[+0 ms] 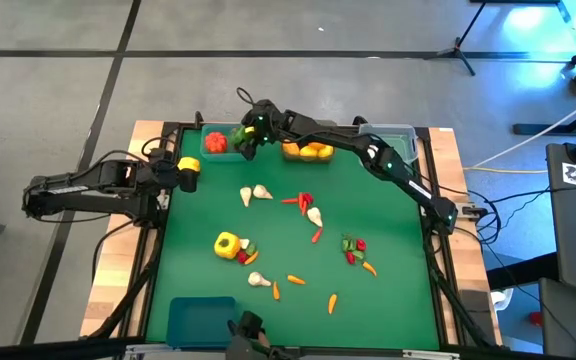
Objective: Sort produce into baskets
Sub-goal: Put the green bell pepper into the light blue bin
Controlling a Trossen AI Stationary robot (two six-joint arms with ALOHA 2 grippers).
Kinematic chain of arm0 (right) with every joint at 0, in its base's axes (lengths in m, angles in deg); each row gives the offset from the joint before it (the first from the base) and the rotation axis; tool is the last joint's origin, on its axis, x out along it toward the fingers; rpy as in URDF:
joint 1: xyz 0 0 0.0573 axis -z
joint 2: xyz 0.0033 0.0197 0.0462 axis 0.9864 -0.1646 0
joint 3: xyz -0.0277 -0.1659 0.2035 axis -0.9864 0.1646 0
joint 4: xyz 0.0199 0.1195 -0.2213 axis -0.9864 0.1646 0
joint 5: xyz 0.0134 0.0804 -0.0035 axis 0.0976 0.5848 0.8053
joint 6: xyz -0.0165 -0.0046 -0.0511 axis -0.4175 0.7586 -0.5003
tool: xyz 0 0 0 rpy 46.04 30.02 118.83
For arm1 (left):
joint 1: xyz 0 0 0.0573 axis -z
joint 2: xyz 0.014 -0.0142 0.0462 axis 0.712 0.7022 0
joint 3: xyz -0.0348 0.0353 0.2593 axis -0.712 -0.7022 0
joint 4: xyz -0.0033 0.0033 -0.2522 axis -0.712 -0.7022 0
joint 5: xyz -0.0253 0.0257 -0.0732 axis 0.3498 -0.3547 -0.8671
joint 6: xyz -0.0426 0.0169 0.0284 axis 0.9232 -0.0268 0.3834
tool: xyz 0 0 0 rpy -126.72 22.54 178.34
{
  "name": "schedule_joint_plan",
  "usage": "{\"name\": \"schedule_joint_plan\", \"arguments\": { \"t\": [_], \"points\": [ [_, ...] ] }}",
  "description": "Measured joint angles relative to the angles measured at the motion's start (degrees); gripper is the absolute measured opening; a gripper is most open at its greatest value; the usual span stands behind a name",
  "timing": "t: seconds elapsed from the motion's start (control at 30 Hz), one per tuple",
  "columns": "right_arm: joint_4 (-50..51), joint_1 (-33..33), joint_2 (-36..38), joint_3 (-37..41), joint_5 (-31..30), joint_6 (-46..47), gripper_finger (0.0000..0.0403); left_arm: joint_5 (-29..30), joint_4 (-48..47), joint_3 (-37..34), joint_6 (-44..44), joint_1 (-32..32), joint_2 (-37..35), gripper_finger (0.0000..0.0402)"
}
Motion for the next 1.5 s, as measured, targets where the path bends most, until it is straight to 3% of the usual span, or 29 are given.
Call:
{"name": "schedule_joint_plan", "arguments": {
  "t": [0.27,0.53,1.5],
  "points": [
    [2.4,0.0,0.0,0.0,-0.8,0.0,0.0395,0.0,0.0,0.0,0.0,0.0,0.0,0.0388],
    [1.0,0.0,0.0,0.0,-4.1,-1.4,0.0385,0.0,0.0,0.0,0.0,0.0,0.0,0.0388],
    [-2.9,0.0,4.1,-0.1,-4.0,-3.1,0.039,-0.1,0.0,0.0,-0.1,0.0,0.0,0.0388]
  ]
}}
